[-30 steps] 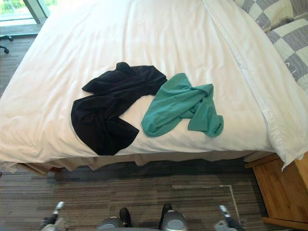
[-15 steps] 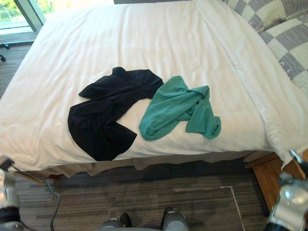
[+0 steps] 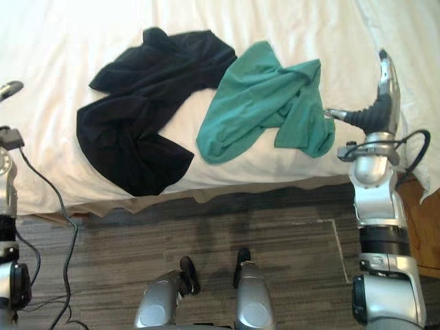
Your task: Tidy the bed and pick cloth on bed and put in laundry
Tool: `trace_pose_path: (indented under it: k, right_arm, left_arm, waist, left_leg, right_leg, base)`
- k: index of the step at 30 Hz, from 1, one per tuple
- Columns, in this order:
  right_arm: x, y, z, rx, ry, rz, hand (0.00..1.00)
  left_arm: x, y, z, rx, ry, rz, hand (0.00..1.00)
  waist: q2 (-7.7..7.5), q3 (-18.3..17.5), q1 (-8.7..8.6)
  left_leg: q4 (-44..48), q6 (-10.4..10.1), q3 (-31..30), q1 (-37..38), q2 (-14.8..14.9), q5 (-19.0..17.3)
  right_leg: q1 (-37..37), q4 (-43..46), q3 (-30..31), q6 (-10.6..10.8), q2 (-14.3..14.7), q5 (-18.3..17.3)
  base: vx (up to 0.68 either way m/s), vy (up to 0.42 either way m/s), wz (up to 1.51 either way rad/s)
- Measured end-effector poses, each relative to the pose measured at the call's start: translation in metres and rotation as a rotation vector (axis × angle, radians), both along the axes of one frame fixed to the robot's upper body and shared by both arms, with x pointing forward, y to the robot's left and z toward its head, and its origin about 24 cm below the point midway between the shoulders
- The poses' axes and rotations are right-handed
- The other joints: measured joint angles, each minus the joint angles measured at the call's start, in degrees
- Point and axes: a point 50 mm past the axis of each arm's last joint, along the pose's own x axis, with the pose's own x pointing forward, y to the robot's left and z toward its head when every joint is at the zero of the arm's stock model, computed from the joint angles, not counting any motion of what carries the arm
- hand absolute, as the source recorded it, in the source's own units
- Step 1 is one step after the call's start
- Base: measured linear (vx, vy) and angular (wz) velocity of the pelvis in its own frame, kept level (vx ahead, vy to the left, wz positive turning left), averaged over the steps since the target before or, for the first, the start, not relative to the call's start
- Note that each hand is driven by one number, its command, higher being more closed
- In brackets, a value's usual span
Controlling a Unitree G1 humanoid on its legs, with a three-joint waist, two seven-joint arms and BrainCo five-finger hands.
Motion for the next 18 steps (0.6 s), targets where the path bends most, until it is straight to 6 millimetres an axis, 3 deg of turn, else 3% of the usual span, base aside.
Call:
trace_pose_path:
  k: [9, 13, 18]
  right_arm:
    - [-0.005, 0.012, 0.019, -0.069, -0.059, 0.045, 0.00]
    - [-0.012, 0.020, 0.017, -0.087, -0.077, 0.081, 0.00]
    - [-0.022, 0.036, 0.013, -0.087, -0.117, 0.145, 0.00]
  left_arm:
    - [0.025, -0.008, 0.009, 0.139, 0.164, 0.084, 0.00]
    - [0.037, -0.028, 0.020, 0.255, 0.200, 0.067, 0.00]
    - [0.052, -0.049, 0.013, 0.341, 0.280, 0.031, 0.00]
  waist:
    - [0.83, 3.2, -0.64]
    - [0.59, 3.9, -0.49]
    - [0.53, 3.9, -1.15]
  left_leg:
    - [-2.3, 1.3, 2.3, -3.8, -0.6, 2.3]
    - [-4.4, 1.2, 2.7, -6.3, -1.0, 4.3]
    - [-5.4, 1.0, 4.4, -8.5, -0.9, 4.8]
  right_leg:
    - [-4.1, -4.0, 1.6, 0.3, 0.2, 4.2]
    - [-6.7, -5.9, 1.7, 0.2, 0.1, 5.9]
    - [-9.2, -7.6, 2.2, 0.4, 0.3, 7.4]
  base:
    - [-0.03, 0.024, -0.09]
    - [-0.02, -0.022, 0.01]
    - [-0.01, -0.003, -0.10]
